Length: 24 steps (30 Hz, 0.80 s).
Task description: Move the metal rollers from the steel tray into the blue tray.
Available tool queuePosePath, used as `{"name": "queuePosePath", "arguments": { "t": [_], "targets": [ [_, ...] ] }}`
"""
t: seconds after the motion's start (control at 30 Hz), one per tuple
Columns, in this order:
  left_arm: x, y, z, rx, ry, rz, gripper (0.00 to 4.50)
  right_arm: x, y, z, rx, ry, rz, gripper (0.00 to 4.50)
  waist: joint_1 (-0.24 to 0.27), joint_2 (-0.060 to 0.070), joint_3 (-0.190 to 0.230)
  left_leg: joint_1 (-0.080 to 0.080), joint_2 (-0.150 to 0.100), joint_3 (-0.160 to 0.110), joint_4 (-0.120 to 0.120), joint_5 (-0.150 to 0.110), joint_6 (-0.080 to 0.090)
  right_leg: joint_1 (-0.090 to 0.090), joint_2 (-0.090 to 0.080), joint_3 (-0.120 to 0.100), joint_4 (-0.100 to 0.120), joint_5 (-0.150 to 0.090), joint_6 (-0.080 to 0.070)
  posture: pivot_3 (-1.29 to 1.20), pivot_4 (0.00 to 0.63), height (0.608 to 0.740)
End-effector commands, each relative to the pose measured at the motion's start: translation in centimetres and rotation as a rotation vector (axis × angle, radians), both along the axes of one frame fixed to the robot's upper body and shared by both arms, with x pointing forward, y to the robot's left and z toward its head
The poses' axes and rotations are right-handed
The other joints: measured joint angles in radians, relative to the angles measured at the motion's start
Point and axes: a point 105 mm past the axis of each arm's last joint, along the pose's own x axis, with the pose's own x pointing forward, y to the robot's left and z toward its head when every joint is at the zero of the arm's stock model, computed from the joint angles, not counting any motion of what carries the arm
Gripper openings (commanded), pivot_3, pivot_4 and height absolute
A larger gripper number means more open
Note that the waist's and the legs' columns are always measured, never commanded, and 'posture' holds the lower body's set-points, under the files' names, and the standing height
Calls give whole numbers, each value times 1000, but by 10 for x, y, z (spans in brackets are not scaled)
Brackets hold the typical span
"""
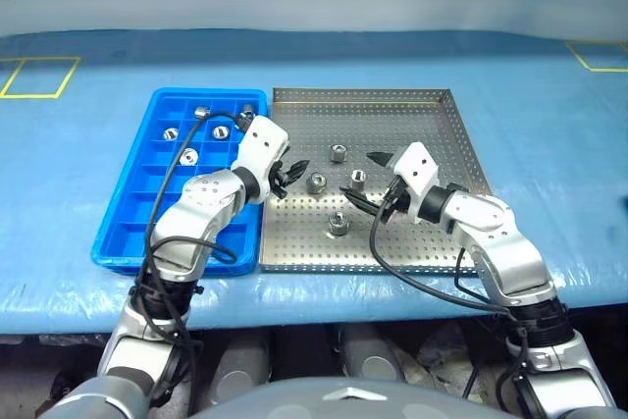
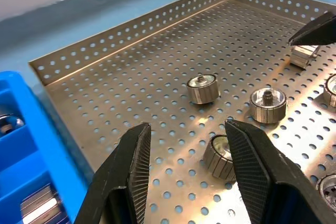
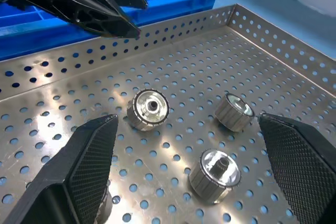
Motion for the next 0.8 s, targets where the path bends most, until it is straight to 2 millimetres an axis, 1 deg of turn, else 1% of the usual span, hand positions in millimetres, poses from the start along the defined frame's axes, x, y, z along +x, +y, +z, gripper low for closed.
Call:
{"name": "queuePosePath", "arguments": {
  "t": [0.03, 0.1, 0.2, 0.3, 0.43, 0.57, 0.8],
  "targets": [
    [9, -8, -5, 18, -7, -5, 2412, -3, -2, 16, 9, -69, -17, 4500, -12, 0, 0, 0, 0, 0, 0, 0, 0, 0, 0, 1, 0, 0, 0, -221, 150, 740],
    [12, -12, -14, 32, 20, -18, 2412, -4, -4, 16, 10, -70, -26, 4500, -20, 0, 0, 0, 0, 0, 0, 0, 0, 0, 0, 1, 0, 0, 0, -230, 150, 740],
    [12, -17, -20, 35, 35, -43, 2412, -5, -5, 16, 9, -72, -33, 4500, -34, 0, 0, 0, 0, 0, 0, 0, 0, 0, 0, 2, 0, 0, 1, -236, 150, 740],
    [16, -17, -23, 64, 26, -25, 3026, -5, -6, 16, 9, -72, -40, 4500, -43, 0, 0, 0, 0, 1, 0, 0, 0, 0, 0, 2, 0, 0, 1, -238, 150, 740],
    [21, -13, -25, 58, 32, 24, 4278, -5, -7, 15, 8, -69, -43, 4500, -51, 0, 0, 1, 0, 1, 0, 0, 1, 0, 0, 3, 0, 0, 1, -235, 150, 740],
    [23, -10, -29, 71, 50, 48, 4278, -4, -6, 14, 8, -69, -44, 4500, -56, 0, 0, 1, 0, 1, 0, 0, 1, 0, 1, 3, 0, 1, 2, -229, 150, 740],
    [21, -7, -46, 153, 97, 54, 4278, -2, -6, 15, 8, -73, -44, 4500, -61, 0, 0, 1, 0, 1, 0, 0, 1, 0, 1, 3, 0, 1, 2, -223, 150, 740]
  ]
}}
